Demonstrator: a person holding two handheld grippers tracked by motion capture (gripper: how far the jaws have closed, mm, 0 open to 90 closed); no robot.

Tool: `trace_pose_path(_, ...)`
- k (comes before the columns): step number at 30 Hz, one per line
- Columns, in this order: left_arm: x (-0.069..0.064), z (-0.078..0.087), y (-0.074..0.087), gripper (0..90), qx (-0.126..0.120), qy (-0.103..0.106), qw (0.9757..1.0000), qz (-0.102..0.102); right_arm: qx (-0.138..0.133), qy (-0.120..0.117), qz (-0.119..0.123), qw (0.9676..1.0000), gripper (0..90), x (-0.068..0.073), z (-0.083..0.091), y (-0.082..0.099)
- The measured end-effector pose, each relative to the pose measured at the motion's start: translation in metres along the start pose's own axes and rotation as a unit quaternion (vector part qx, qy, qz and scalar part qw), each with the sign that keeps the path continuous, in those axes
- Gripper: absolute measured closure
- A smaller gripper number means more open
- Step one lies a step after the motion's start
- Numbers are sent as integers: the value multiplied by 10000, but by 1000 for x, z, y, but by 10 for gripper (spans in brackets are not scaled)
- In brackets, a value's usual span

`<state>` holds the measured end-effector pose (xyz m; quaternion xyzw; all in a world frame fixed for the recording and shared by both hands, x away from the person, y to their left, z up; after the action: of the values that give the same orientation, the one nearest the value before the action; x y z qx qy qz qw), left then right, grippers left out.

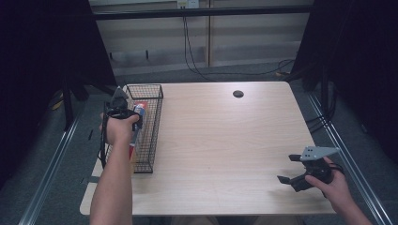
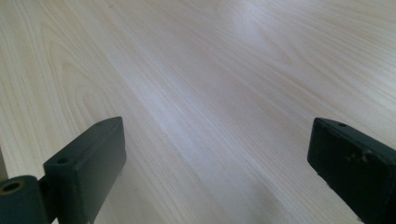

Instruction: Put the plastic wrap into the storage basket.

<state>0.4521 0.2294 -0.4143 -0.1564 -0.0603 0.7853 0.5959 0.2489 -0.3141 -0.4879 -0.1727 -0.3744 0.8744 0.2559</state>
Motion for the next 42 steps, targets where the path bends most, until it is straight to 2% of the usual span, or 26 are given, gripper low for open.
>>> trace_pose_path(1,0,5,-1,405,-29,19,10000,75,0,2,-5,10000,44,0,0,0)
trace_pose_path(3,1,8,-2,408,-51,31,10000,22,-3,8,-7,10000,44,0,0,0)
trace_pose_path(5,0,12,-2,404,-66,52,10000,54,-13,9,-10,10000,44,0,1,0)
trace_pose_path(9,-6,23,-2,391,-120,164,9998,-67,-5,22,-18,10000,44,0,2,0)
trace_pose_path(11,-10,31,0,389,-102,300,9993,-190,-1,15,-5,10000,44,1,3,0)
trace_pose_path(14,-14,35,0,385,-166,387,9989,-215,-36,43,-13,10000,44,1,4,-1)
trace_pose_path(16,-23,42,3,381,-213,531,9981,-238,-24,45,-21,10000,44,0,3,-1)
trace_pose_path(17,-24,44,3,379,-186,562,9978,-310,-10,39,-15,10000,44,1,3,-1)
trace_pose_path(21,-30,48,5,355,-218,659,9969,-374,7,46,2,10000,44,1,3,-1)
trace_pose_path(22,-34,50,6,347,-304,728,9961,-387,-3,59,2,10000,44,1,4,-2)
trace_pose_path(26,-41,55,10,333,-308,845,9944,-546,-18,54,4,10000,44,1,4,-2)
trace_pose_path(29,-43,56,11,284,-309,885,9941,-541,-7,56,2,10000,44,1,4,-1)
trace_pose_path(30,-46,56,13,278,-313,960,9933,-566,-4,56,7,10000,44,1,4,-2)
trace_pose_path(33,-48,57,14,266,-328,955,9929,-625,-3,52,-4,10000,44,1,4,-2)
trace_pose_path(34,-51,57,16,249,-322,999,9920,-697,-5,49,0,10000,44,1,4,-2)
trace_pose_path(37,-54,57,17,232,-334,1070,9911,-712,-3,11,2,10000,44,2,3,-2)
trace_pose_path(40,-59,58,20,220,-342,1168,9889,-847,28,8,14,10000,44,2,2,-2)
trace_pose_path(42,-63,58,23,208,-316,1199,9884,-873,12,-10,12,10000,44,3,2,-2)
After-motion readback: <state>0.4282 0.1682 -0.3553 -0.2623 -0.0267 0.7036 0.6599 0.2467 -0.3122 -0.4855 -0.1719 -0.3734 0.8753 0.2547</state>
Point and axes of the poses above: each handheld gripper's, and its own axes: z roughly backward along the jaws, y roughly out of its underside, x roughly to its left, the point moved 3 cm from there along -z, roughly forward along the jaws, and after that the axes turned 13 degrees about z, right-handed, at the moved point
